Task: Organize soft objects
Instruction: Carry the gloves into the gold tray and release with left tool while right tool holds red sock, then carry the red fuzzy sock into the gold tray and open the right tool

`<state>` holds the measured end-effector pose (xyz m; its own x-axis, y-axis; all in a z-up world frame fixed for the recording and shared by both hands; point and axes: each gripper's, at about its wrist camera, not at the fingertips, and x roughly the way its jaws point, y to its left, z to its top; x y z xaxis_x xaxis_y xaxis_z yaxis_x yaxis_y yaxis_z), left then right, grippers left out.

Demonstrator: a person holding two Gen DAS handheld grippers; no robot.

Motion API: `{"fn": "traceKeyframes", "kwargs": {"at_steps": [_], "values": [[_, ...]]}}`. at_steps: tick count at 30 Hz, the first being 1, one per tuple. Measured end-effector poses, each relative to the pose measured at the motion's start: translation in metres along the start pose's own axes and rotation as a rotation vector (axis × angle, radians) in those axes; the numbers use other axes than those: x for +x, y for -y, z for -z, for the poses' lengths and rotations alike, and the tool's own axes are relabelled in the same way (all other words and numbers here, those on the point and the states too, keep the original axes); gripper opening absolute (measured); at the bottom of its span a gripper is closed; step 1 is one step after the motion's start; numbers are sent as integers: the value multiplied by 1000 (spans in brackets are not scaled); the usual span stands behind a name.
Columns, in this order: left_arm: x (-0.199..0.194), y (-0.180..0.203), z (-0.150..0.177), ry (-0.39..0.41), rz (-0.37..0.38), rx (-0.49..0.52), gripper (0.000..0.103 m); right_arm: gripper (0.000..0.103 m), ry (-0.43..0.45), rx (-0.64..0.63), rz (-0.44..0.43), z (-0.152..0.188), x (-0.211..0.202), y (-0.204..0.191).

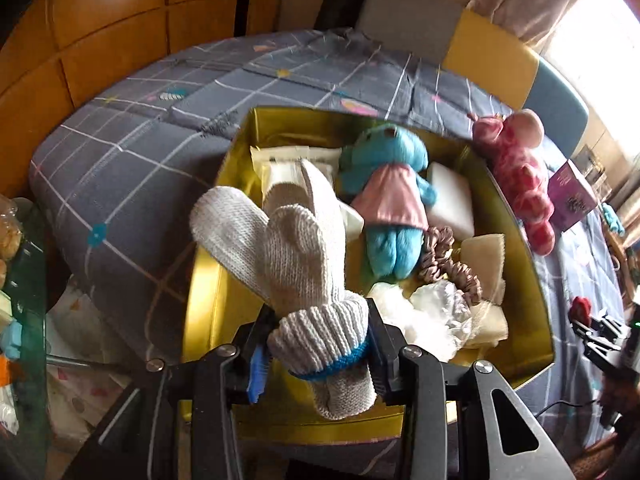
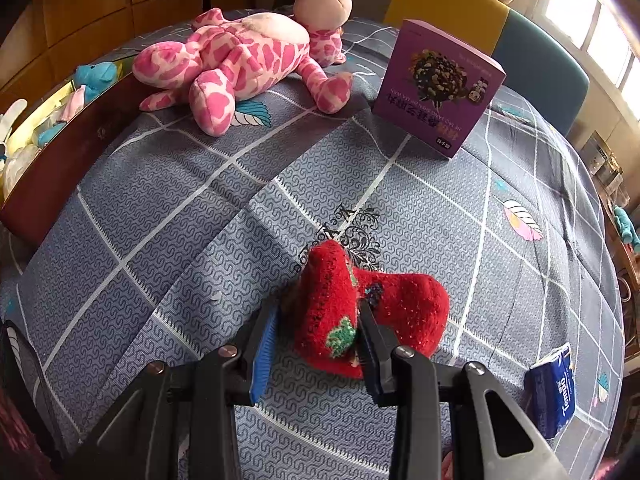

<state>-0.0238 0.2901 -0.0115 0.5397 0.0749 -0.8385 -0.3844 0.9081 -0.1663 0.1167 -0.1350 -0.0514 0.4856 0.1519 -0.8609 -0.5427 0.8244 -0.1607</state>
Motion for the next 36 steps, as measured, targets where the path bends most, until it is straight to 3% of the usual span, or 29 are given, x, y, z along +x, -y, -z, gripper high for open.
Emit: {"fn": "traceKeyframes", "kwargs": {"at_steps": [4,10,14,16,24,36], "values": [[13,6,-1,-6,-21,12,49,37,0,2,-2,0,0,1],[15,10,1,20,-58,41,50,37,1,2,-3,0,0,1],[6,13,1,68,-101,49,54,37,1,1,-1,0,0,2],[-2,17,0,98,-99,51,59,37,1,0,1,0,0,1],[-25,37,-5,164,-63,84,60,37,2,-3,15,1,0,-1],[-34,49,0,179,-56,99,60,36,-1,12,22,1,-1,1]]}}
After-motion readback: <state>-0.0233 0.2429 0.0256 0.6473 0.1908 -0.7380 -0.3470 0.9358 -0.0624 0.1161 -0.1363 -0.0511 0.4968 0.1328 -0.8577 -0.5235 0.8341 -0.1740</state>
